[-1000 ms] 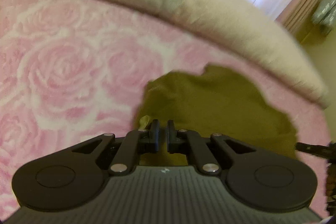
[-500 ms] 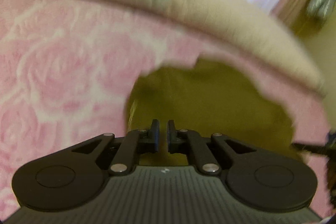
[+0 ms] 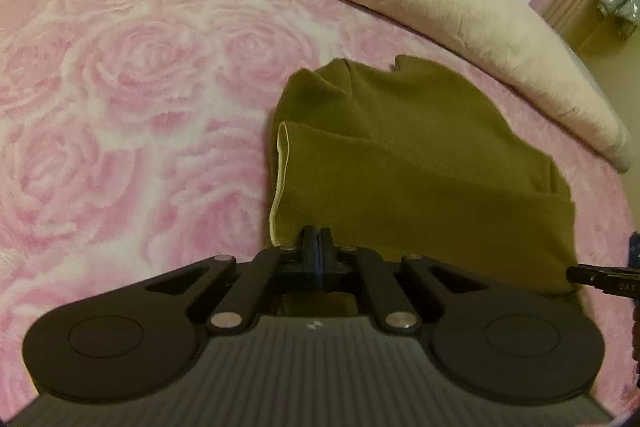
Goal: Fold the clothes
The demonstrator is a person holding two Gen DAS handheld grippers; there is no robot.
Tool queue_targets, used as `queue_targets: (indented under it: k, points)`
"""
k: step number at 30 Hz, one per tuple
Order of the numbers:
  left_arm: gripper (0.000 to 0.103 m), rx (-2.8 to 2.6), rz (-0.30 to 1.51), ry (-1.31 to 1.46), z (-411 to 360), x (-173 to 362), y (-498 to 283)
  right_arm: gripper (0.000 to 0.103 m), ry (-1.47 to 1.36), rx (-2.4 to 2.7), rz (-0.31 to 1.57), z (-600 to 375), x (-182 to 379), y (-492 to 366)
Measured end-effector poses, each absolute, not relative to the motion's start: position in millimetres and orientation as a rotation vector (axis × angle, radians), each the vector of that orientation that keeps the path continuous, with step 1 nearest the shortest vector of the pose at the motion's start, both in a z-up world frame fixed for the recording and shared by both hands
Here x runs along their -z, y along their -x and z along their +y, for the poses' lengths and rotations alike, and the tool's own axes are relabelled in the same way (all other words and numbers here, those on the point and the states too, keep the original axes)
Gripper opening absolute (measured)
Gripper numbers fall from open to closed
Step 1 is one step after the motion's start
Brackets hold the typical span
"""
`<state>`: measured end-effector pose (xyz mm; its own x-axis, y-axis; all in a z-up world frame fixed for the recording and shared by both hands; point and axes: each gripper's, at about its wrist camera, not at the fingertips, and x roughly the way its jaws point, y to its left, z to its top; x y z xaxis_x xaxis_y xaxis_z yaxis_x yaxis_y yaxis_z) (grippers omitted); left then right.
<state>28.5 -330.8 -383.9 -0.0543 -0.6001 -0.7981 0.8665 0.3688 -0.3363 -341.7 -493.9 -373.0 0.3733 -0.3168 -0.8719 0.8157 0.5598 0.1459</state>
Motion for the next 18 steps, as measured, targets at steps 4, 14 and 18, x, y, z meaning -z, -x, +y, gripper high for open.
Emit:
queue_targets:
  k: [4, 14, 18]
  points:
    - [0.006, 1.245, 1.042, -0.307, -344, 352, -42, 0.037, -0.67, 0.777, 0.835, -516, 346, 349]
    - [0.035, 1.401, 1.104, -0.281, -494, 360, -59, 0.037, -0.856, 0.619, 0.727, -648, 369, 284]
    - [0.037, 1.406, 1.306, -0.262, -543, 393, -66, 0.037, -1.064, 0.574, 0.684, -686, 400, 265]
